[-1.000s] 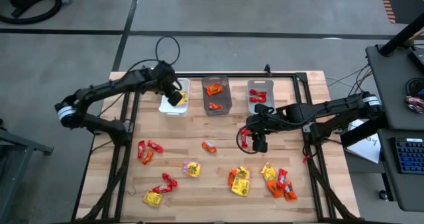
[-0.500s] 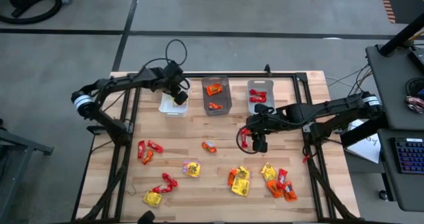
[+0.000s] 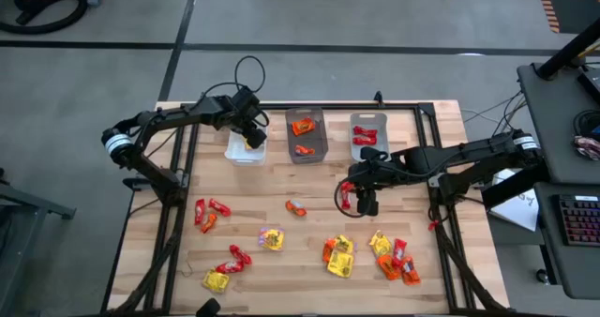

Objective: Sort candy
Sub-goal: Put the yellow candy into the white bin, then put the red chocolate into the gray bin

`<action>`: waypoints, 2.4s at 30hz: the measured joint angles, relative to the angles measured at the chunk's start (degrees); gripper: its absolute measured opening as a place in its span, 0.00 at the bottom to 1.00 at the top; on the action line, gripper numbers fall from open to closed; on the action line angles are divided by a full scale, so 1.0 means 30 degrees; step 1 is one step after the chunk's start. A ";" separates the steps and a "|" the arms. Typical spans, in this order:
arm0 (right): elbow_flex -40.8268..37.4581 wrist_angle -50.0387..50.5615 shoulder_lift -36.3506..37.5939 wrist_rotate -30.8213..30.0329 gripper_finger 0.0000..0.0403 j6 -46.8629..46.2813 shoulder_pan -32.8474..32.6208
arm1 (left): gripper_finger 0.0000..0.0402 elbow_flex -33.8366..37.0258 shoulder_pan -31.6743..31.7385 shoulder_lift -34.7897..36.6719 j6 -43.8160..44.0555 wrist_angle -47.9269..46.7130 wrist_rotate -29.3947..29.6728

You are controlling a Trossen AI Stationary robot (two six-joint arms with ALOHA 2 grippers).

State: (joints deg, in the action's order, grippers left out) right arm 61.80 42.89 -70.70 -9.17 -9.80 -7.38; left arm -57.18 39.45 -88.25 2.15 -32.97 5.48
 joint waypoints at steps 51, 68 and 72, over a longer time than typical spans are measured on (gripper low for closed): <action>-0.2205 0.3829 -0.0880 -0.1464 0.35 -1.9869 -0.3138 | 0.20 0.2881 -1.7094 0.7803 0.1307 0.6681 0.4057; 0.1156 0.2790 -0.7737 -0.1674 0.51 -1.9146 -0.2510 | 0.20 0.2873 -1.7079 0.7868 0.0092 0.6204 0.7053; 0.1803 0.2533 -0.8829 -0.2160 0.51 -1.9015 -0.1924 | 0.20 0.2873 -1.7079 0.7868 -0.0058 0.6143 0.7053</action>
State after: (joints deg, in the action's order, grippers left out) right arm 67.21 50.49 -97.18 -15.65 -66.85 -13.15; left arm -48.56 -11.79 -64.64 1.98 -14.54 26.63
